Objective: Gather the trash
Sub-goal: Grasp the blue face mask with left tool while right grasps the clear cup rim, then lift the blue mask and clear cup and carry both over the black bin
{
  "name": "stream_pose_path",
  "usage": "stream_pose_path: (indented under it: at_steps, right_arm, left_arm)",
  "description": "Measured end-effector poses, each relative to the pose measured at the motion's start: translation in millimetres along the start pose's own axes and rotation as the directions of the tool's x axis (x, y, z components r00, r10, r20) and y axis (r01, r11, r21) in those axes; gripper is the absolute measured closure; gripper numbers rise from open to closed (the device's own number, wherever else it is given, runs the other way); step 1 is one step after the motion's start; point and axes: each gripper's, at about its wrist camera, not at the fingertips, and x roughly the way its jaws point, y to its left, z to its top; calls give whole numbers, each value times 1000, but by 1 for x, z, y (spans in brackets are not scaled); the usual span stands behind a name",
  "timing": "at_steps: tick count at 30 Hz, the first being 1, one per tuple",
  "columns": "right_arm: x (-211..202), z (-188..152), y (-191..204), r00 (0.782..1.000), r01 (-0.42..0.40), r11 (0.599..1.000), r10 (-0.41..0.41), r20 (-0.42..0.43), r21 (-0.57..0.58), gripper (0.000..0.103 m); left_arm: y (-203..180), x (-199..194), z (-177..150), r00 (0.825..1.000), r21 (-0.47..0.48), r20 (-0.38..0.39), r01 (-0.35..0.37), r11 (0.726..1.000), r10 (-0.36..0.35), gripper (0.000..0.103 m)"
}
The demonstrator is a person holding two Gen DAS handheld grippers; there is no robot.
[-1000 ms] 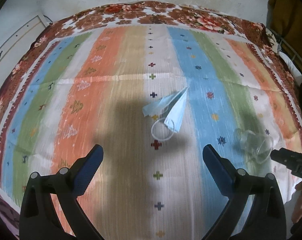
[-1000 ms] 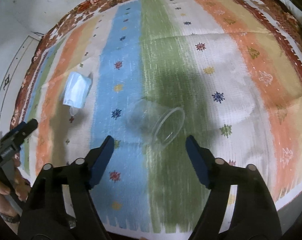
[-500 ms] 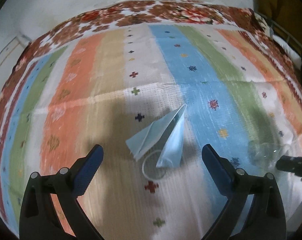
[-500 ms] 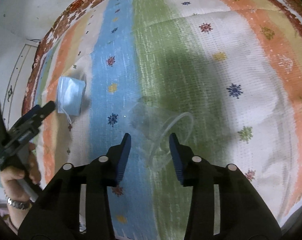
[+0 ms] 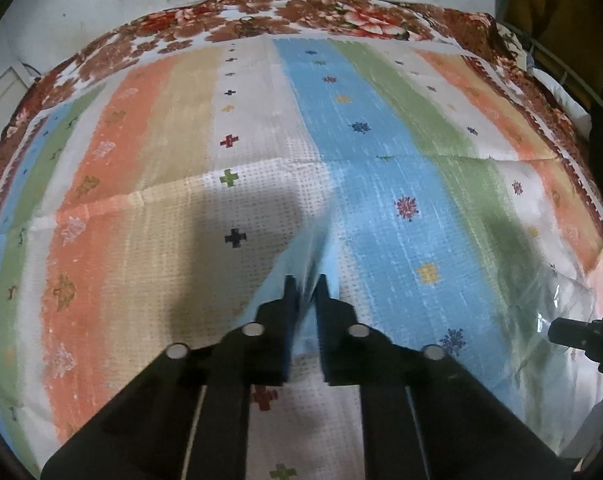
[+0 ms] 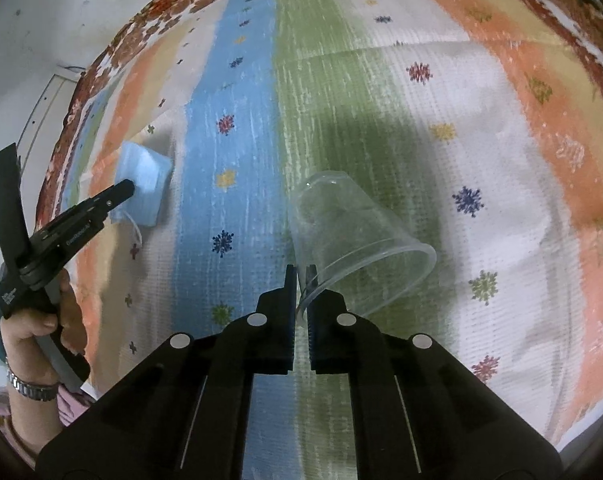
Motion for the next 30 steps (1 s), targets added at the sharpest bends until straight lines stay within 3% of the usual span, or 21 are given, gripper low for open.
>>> stream_pose_path:
  at_steps: [4,10,16,24,30]
  right_arm:
    - [-12,-1,7,1000,7,999,-6,23,-38,99]
    - [-31,-5,20,998,20,995,-15,57,-99,99]
    - [-57,-13,33,995,27,990,-14,96,-136,99]
    - [-89,-29,43,989,45,986,-21,146,-164,99]
    - [-105,-46,55,985,83,970,-45,168,-229,99]
  left_arm:
    - [-1,-12,-1,1000,-13,-1,18,1000,-18,101]
    - [-16,-32,-8,999,48,-13,-36,998,37,101]
    - [-25,-71,-9,999,29,-6,-32,999,32,101]
    - [-27,-118,-36,1000,-66,-1,15,998,-15,101]
    - [-43,-146,-65,998,-37,10,60,998,-59,101]
